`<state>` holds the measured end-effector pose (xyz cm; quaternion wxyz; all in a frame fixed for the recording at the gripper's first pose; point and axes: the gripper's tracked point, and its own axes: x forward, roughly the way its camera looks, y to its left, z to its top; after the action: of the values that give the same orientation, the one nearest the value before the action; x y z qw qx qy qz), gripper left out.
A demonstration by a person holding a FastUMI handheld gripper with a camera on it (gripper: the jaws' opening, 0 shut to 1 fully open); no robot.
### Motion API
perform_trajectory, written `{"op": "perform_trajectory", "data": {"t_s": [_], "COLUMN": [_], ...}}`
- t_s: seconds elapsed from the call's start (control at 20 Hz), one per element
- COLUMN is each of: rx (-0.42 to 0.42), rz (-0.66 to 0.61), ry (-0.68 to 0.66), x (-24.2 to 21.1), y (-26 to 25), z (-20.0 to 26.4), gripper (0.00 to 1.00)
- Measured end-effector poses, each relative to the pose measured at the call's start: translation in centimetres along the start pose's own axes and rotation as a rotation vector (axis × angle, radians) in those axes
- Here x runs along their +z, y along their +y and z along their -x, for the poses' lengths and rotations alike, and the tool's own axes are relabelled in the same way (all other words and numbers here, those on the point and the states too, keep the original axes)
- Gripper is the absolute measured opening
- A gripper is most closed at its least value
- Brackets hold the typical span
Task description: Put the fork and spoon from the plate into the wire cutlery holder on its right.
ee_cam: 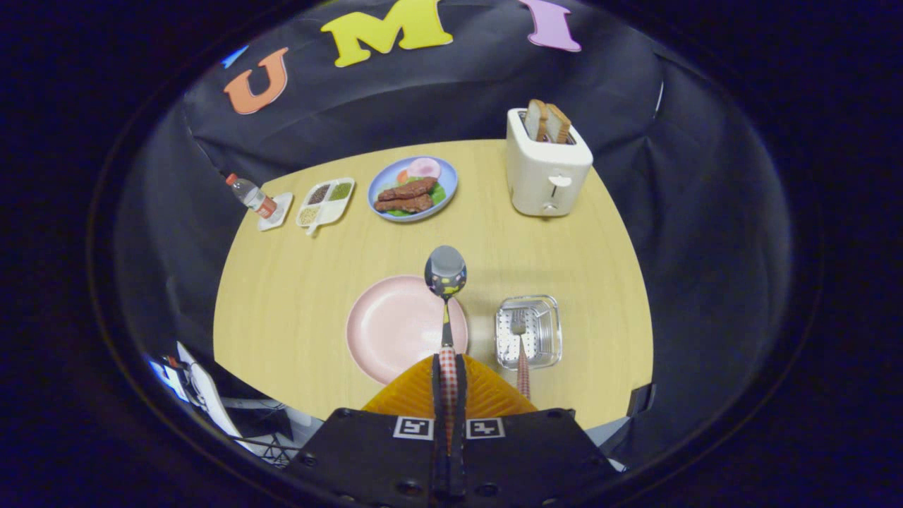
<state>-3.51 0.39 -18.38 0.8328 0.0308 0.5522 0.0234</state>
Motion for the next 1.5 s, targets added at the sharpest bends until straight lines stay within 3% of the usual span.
{"op": "perform_trajectory", "data": {"t_s": [0.25, 0.7, 1.25, 1.5], "rx": [-0.041, -0.05, -0.082, -0.057], "rz": [-0.069, -0.164, -0.196, -0.197], "ry": [0.17, 0.432, 0.532, 0.52], "x": [-1.2, -3.0, -1.9, -1.5], "y": [-5.7, -9.1, -8.8, -7.7], "z": [-0.1, -4.0, -7.2, -8.2], "gripper": [0.02, 0.02, 0.02, 0.11]}}
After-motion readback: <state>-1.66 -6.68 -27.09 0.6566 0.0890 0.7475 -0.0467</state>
